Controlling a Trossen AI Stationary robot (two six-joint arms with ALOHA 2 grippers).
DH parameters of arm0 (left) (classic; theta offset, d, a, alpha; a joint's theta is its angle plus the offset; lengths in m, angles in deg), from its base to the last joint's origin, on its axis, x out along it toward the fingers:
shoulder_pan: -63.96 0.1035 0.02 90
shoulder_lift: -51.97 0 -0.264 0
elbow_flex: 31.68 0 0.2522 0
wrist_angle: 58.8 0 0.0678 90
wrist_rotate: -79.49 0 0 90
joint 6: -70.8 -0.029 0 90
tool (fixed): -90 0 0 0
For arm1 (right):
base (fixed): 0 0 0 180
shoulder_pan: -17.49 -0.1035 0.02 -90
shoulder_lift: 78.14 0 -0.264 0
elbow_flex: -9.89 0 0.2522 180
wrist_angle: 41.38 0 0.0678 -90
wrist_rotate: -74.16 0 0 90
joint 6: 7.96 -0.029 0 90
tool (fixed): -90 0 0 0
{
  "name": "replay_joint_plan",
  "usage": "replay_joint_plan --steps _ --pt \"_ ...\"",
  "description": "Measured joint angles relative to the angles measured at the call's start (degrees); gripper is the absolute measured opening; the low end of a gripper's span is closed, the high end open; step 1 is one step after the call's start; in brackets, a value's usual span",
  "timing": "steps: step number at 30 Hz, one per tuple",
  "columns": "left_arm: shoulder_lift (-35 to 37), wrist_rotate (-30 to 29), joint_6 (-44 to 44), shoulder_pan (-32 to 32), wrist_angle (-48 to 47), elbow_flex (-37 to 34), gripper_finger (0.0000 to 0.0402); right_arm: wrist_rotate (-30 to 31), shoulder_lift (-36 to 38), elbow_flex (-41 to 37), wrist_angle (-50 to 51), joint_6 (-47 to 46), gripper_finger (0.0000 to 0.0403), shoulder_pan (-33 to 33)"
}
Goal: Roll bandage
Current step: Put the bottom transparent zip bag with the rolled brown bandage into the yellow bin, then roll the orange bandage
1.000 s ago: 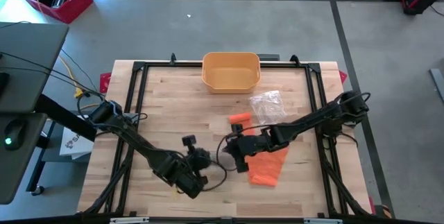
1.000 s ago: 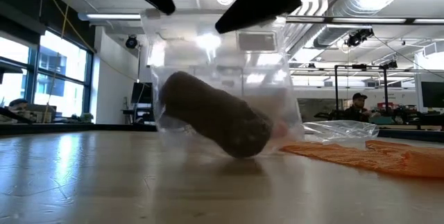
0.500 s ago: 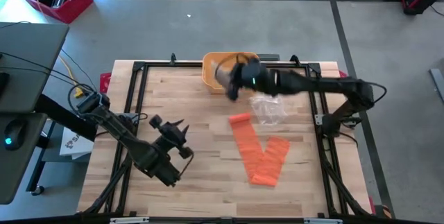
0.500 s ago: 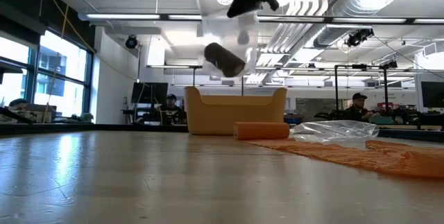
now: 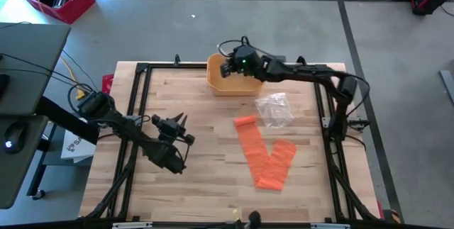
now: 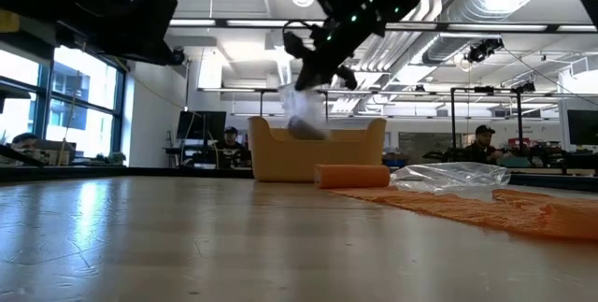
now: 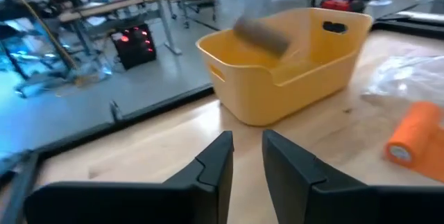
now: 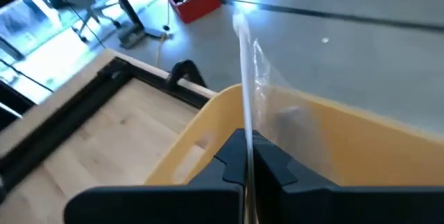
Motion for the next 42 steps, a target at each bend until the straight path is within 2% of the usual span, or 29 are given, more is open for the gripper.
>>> replay_joint_plan --steps 4,7,15,19,23,26,29,33,36,38,42 --pt "0.2 0.0 -5.4 -0.8 7.2 -1.3 0.006 -1.4 -4.4 0.0 -6.2 -5.4 0.0003 -0.6" --pt "0.2 0.1 -11.1 -1.0 12.3 -1.3 0.0056 -4.7 -6.2 0.0 -9.7 -7.1 0.0021 -0.6" --pt "0.2 3.2 -21.6 -0.9 21.7 -1.3 0.0055 -13.3 -7.3 0.0 -17.3 -6.8 0.0142 -1.7" --pt "0.2 3.5 -23.2 -1.5 23.8 -1.3 0.0055 -23.5 -7.3 0.0 -23.7 -4.8 0.0187 -2.1" --pt "0.2 5.7 -23.1 -3.2 24.9 -1.3 0.0055 -32.2 -5.6 0.0 -27.1 -1.3 0.0196 -2.2" --pt "0.1 7.3 -22.4 -5.5 26.8 -1.3 0.0055 -35.9 0.1 -0.1 -21.1 4.8 0.0194 -2.4" --pt "0.1 6.8 -22.7 -7.8 30.7 -1.3 0.0055 -35.7 8.0 0.0 -7.1 15.8 0.0193 -4.5" --pt "-0.1 5.6 -27.2 -9.0 37.9 -1.3 0.0055 -26.4 17.0 0.0 14.9 26.5 0.0192 -11.5" --pt "-1.3 6.0 -33.0 -7.2 44.5 -1.4 0.0055 -20.3 20.4 -0.3 27.0 28.0 0.0192 -17.7" --pt "-2.4 8.0 -37.2 -5.4 49.4 -1.4 0.0055 -19.9 21.6 -2.2 31.4 27.6 0.0192 -21.8" --pt "-4.9 15.9 -46.5 -1.1 61.5 -1.4 0.0055 -20.8 23.6 -12.0 31.5 25.5 0.0192 -29.4"
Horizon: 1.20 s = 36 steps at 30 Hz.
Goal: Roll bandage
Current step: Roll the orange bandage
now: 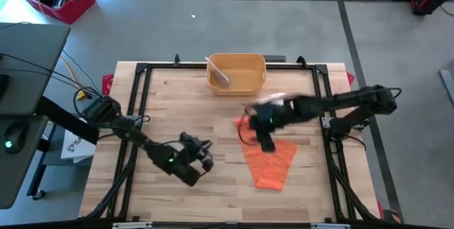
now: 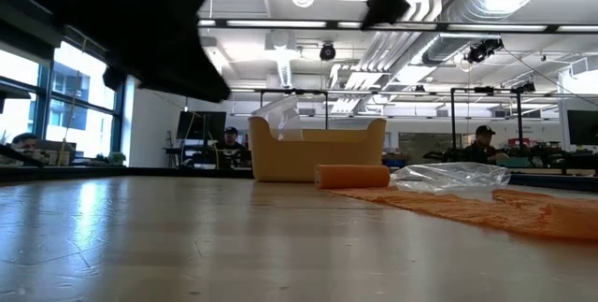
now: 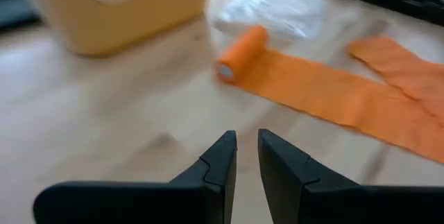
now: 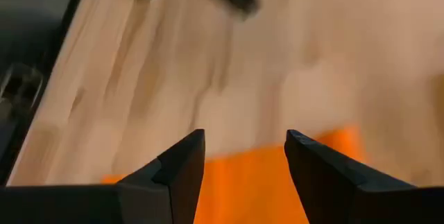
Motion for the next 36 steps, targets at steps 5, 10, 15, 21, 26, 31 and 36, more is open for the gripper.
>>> replay_joint_plan --steps 5,10,15,21,26,31,36 --pt "-3.1 11.9 -12.5 3.9 19.4 0.0 0.0055 3.4 1.3 -14.9 -5.2 -9.3 0.0192 -4.2" --pt "-5.3 17.6 -14.7 7.8 24.2 0.0 0.0055 13.6 1.4 -23.9 -8.1 -17.3 0.0192 -2.2" --pt "-9.3 25.8 -16.1 14.2 28.5 0.0 0.0055 11.9 1.4 -31.4 -17.7 -19.3 0.0192 3.8" --pt "-15.9 28.8 -20.2 19.6 38.4 0.0 0.0055 7.2 1.3 -39.0 -34.6 -13.4 0.0192 11.6" --pt "-18.4 28.9 -22.2 21.9 41.3 0.0 0.0062 0.3 0.8 -42.2 -44.9 -12.4 0.0192 16.1" --pt "-17.2 29.8 -22.2 23.4 41.5 0.0 0.0081 -1.3 -1.2 -42.9 -50.2 -11.3 0.0192 17.9" --pt "-16.7 32.8 -23.2 26.8 41.4 -0.9 0.0118 -6.7 -5.3 -42.8 -53.4 -10.3 0.0192 18.4"
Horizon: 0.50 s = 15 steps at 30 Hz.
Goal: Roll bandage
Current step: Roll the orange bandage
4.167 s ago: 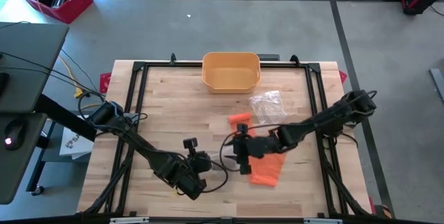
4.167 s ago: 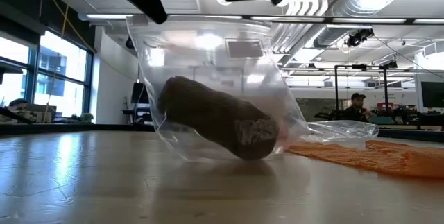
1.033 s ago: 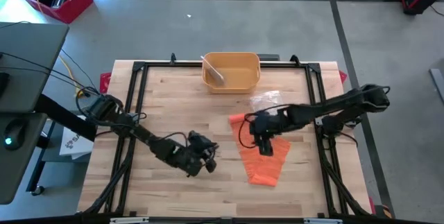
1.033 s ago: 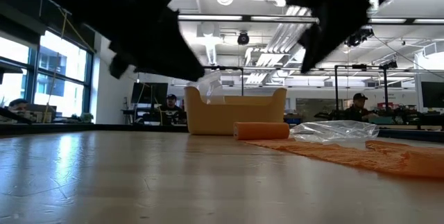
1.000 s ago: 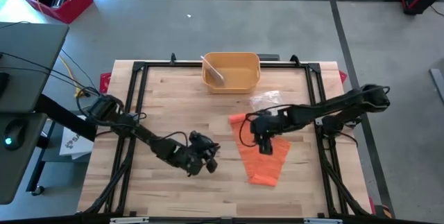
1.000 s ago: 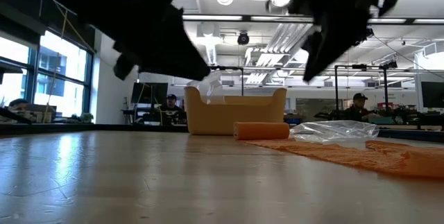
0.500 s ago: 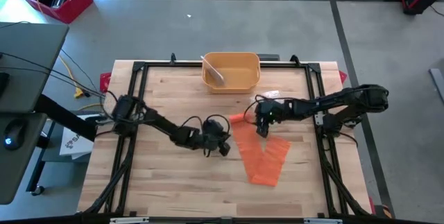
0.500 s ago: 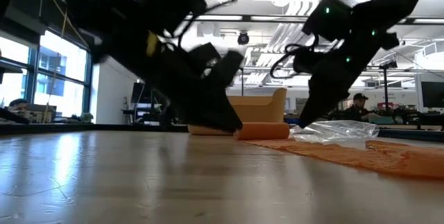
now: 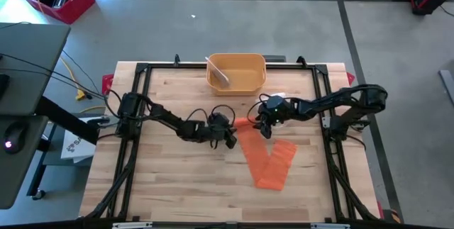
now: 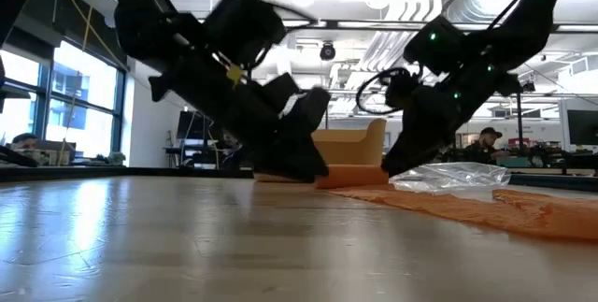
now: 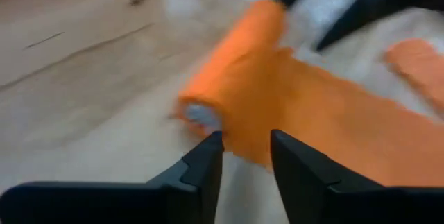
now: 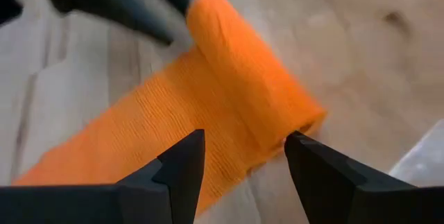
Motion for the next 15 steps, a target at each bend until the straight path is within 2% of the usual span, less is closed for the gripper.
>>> replay_joint_plan --steps 4,7,15 --pt "-0.1 4.5 -0.4 2.8 0.3 -0.9 0.0145 -0.2 -2.5 0.0 -2.6 -0.2 0.0192 -0.6" --pt "-0.1 5.7 -1.9 3.7 3.3 -1.9 0.0157 -0.1 -3.7 0.0 -4.1 -0.8 0.0192 -1.2" --pt "-0.1 8.2 -5.5 4.0 9.8 -2.4 0.0161 1.6 -3.5 -0.1 -3.9 -0.6 0.0192 -3.5"
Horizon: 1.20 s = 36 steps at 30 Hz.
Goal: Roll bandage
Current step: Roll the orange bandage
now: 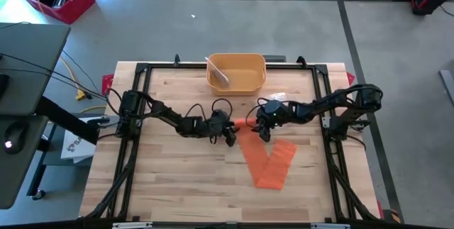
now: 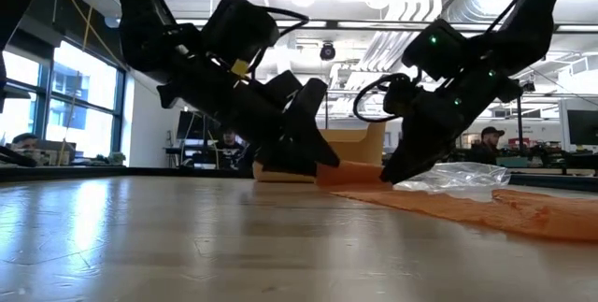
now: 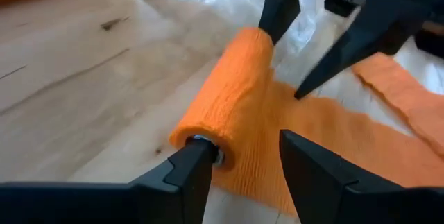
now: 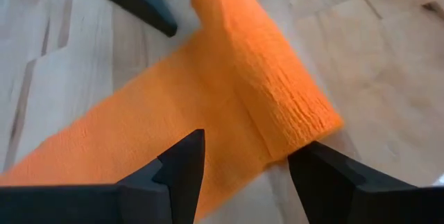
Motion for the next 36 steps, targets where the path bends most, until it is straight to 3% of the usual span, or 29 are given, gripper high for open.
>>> replay_joint_plan --steps 9,13,17,19,23,27,31,36 --pt "-0.4 0.4 1.5 2.2 0.6 0.1 0.015 3.3 0.0 0.0 0.0 2.5 0.0192 -2.4" --pt "-0.7 1.4 1.4 2.3 0.5 0.1 0.0106 5.4 0.0 0.0 0.8 3.0 0.0192 -3.5" --pt "-0.7 1.7 0.0 1.8 0.9 0.2 0.0035 9.6 1.7 0.1 4.6 2.6 0.0192 -4.3" --pt "-0.7 -1.0 -0.4 1.1 1.0 0.3 0.0013 12.2 3.6 0.1 8.2 2.4 0.0192 -4.8" --pt "-0.7 -9.2 -0.5 -0.5 0.2 -0.4 0.0013 14.1 10.4 0.2 16.2 -0.3 0.0192 -6.0" --pt "-0.7 -13.0 -0.1 -1.6 0.5 -2.3 0.0006 14.3 19.6 0.2 27.3 -6.8 0.0192 -9.6" --pt "-0.7 -14.3 0.5 -2.1 0.7 -3.8 0.0006 13.9 27.5 0.2 36.7 -14.9 0.0192 -17.7" --pt "-0.7 -14.5 0.0 -2.1 0.6 -3.8 0.0006 21.5 29.6 0.2 49.5 -37.2 0.0192 -26.8"
